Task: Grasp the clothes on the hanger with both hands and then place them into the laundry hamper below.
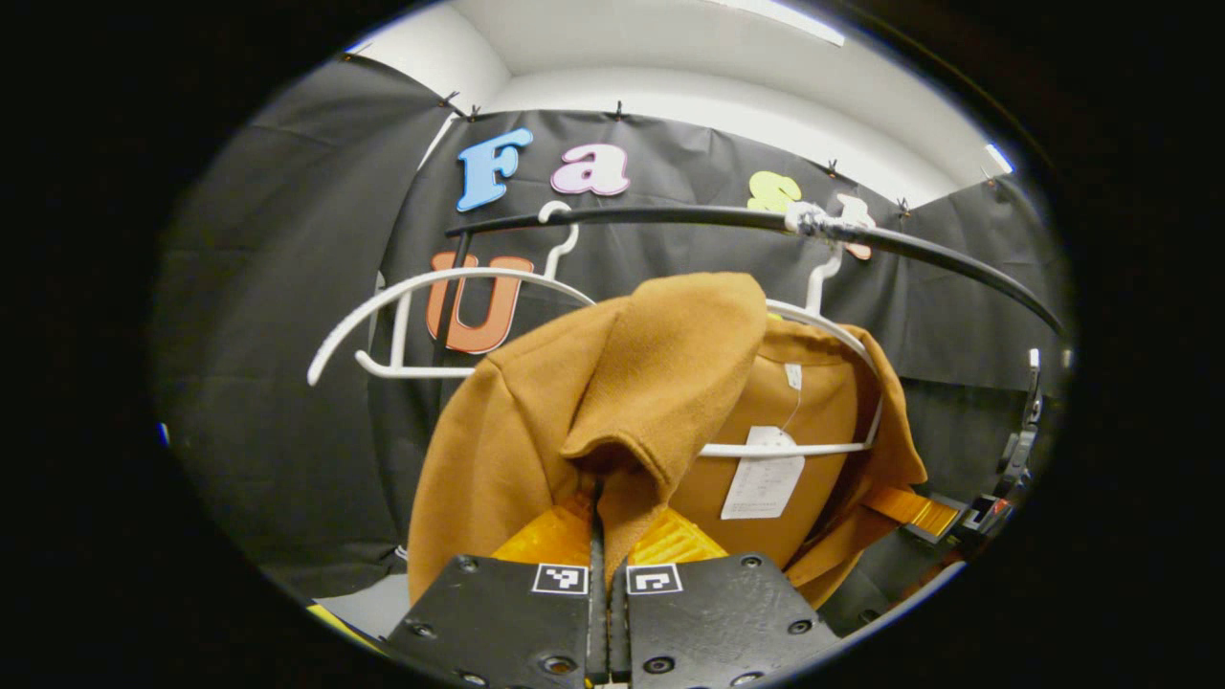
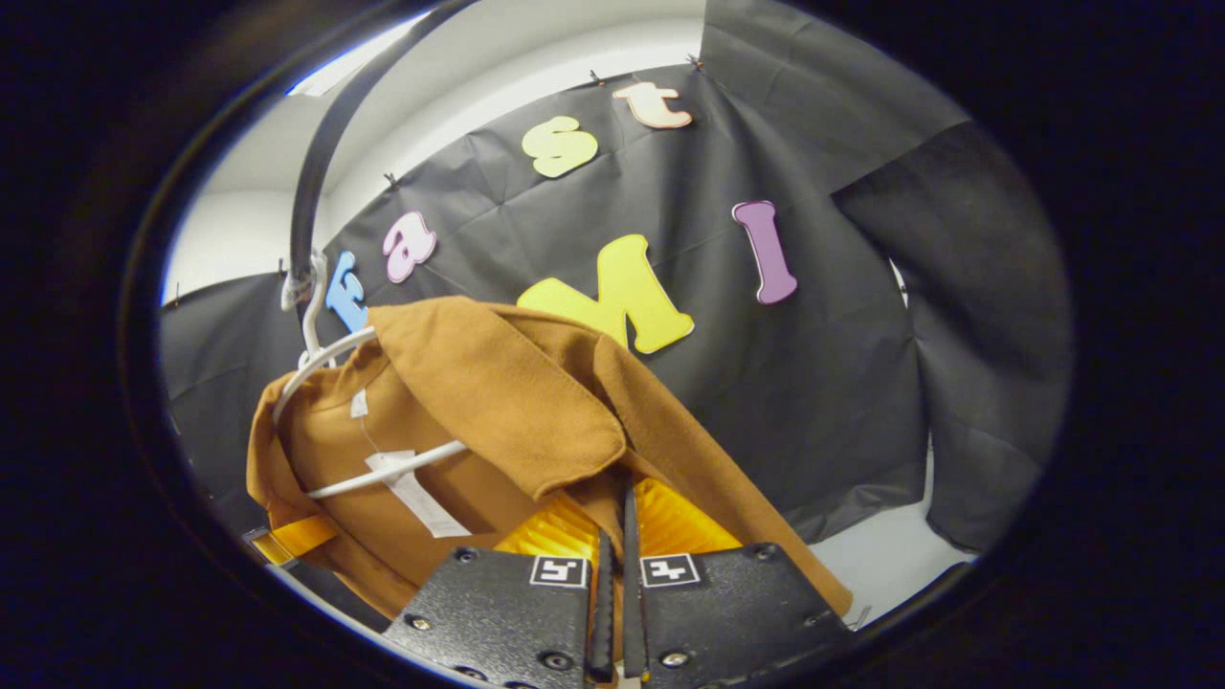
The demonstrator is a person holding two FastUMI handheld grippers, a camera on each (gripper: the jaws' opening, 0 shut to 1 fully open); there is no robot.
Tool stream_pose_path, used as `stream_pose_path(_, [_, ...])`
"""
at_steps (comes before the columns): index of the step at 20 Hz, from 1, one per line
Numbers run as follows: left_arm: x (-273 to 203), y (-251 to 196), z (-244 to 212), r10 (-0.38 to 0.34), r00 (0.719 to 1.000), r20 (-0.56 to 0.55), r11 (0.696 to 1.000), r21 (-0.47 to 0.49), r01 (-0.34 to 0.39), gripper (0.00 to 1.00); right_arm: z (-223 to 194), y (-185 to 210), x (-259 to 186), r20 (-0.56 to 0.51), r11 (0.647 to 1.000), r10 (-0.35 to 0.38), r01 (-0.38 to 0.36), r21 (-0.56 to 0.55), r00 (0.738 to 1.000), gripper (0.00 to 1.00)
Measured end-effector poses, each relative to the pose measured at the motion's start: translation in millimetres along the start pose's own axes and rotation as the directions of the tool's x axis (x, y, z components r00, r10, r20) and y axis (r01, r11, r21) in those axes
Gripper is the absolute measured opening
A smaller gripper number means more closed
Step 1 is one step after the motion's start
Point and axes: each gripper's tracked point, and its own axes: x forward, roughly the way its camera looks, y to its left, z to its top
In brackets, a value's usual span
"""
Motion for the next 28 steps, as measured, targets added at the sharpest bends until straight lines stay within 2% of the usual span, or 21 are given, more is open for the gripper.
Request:
stream_pose_path(3, [-12,8,20,0.006,0.999,0.039,1.000,-0.016,-0.005,0.01,16,-5,-12,0.041,0.998,0.028,-0.030,0.057,0.999,0.07])
stream_pose_path(4, [-15,10,26,0.004,0.999,0.049,1.000,-0.024,-0.003,0.05,22,-9,-12,0.047,0.997,0.029,-0.033,0.076,0.998,0.07])
stream_pose_path(7, [-20,20,40,0.036,0.997,0.070,0.999,-0.031,-0.034,0.05,38,-14,-13,0.063,0.991,0.031,-0.039,0.126,0.998,0.07])
stream_pose_path(8, [-23,26,44,0.051,0.996,0.074,0.998,-0.035,-0.049,0.01,47,-16,-12,0.079,0.988,0.030,-0.041,0.147,0.996,0.07])
stream_pose_path(9, [-25,28,48,0.051,0.996,0.077,0.998,-0.049,-0.047,0.05,53,-17,-12,0.089,0.984,0.032,-0.047,0.169,0.995,0.07])
stream_pose_path(15, [-27,38,75,0.032,0.994,0.106,0.998,-0.064,-0.026,0.05,59,-21,-5,0.075,0.961,0.063,-0.081,0.264,0.995,0.06])
stream_pose_path(16, [-25,40,80,0.029,0.994,0.107,0.997,-0.071,-0.021,0.01,63,-21,-1,0.077,0.958,0.064,-0.083,0.276,0.995,0.07])
stream_pose_path(18, [-25,44,87,0.028,0.994,0.110,0.995,-0.093,-0.018,0.05,73,-23,6,0.090,0.947,0.062,-0.087,0.308,0.994,0.07])
stream_pose_path(23, [-17,54,103,0.022,0.992,0.126,0.997,-0.081,-0.012,0.05,88,-24,26,0.100,0.928,0.078,-0.109,0.357,0.992,0.06])
stream_pose_path(24, [-13,53,106,0.011,0.992,0.125,0.996,-0.085,-0.001,0.05,91,-23,31,0.097,0.921,0.088,-0.118,0.370,0.991,0.07])
stream_pose_path(25, [-9,55,108,0.002,0.992,0.123,0.996,-0.088,0.009,0.01,91,-24,36,0.094,0.915,0.098,-0.127,0.382,0.991,0.06])
stream_pose_path(26, [-5,58,110,-0.009,0.992,0.123,0.995,-0.093,0.020,0.05,91,-24,40,0.087,0.911,0.113,-0.138,0.388,0.990,0.06])
stream_pose_path(28, [4,63,110,-0.031,0.994,0.107,0.991,-0.126,0.044,0.05,91,-24,48,0.076,0.911,0.149,-0.166,0.378,0.986,0.06])
